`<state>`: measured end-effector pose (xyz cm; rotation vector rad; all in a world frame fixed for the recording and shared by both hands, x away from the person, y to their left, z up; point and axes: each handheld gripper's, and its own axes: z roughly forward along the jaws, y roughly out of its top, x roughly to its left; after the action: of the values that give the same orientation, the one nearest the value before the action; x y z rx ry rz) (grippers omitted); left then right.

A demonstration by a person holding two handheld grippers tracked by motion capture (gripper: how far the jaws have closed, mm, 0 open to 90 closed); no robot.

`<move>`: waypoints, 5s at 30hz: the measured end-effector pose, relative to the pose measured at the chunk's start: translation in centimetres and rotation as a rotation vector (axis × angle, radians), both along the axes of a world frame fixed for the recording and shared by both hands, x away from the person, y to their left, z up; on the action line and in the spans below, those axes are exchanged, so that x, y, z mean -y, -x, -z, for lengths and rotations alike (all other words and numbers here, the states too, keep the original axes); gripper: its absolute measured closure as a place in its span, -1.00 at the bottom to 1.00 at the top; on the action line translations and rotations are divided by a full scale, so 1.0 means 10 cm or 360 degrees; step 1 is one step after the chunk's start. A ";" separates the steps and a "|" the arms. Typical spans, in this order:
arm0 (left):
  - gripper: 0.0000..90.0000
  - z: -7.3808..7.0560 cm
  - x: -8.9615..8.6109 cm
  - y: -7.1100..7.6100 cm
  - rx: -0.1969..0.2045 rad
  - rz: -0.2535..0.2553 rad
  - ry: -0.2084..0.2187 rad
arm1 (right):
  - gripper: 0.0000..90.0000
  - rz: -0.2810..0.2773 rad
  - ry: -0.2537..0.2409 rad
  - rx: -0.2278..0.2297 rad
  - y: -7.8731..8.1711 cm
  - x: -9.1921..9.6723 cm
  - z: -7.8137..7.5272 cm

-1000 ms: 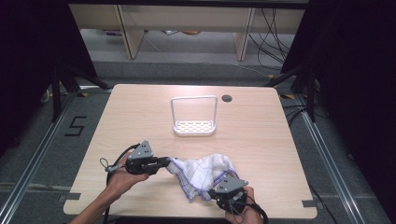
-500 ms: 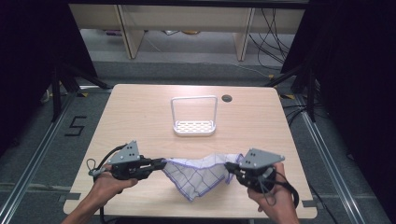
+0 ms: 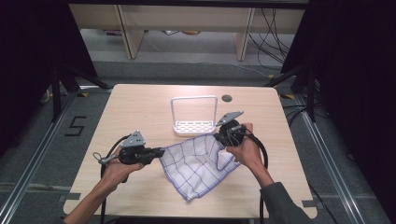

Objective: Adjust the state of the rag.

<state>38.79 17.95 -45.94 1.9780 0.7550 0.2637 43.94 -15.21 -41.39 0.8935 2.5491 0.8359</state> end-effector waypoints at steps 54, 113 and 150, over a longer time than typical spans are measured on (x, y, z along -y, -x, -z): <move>0.77 0.53 0.98 0.81 -0.0006 0.0432 -0.0291 | 0.50 0.0459 -0.0146 -0.0153 0.36 0.91 0.84; 0.05 0.40 0.19 -0.46 -0.0224 -0.0036 -0.0302 | 0.46 0.0225 -0.0038 -0.0194 0.77 0.40 0.81; 0.23 0.43 0.08 -0.70 -0.0151 -0.0208 -0.0269 | 0.97 0.0251 0.0126 -0.0020 -0.45 0.39 0.58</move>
<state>45.78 17.17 -50.21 2.1147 0.9519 0.3223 48.45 -19.11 -47.17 1.0614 2.4651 0.6800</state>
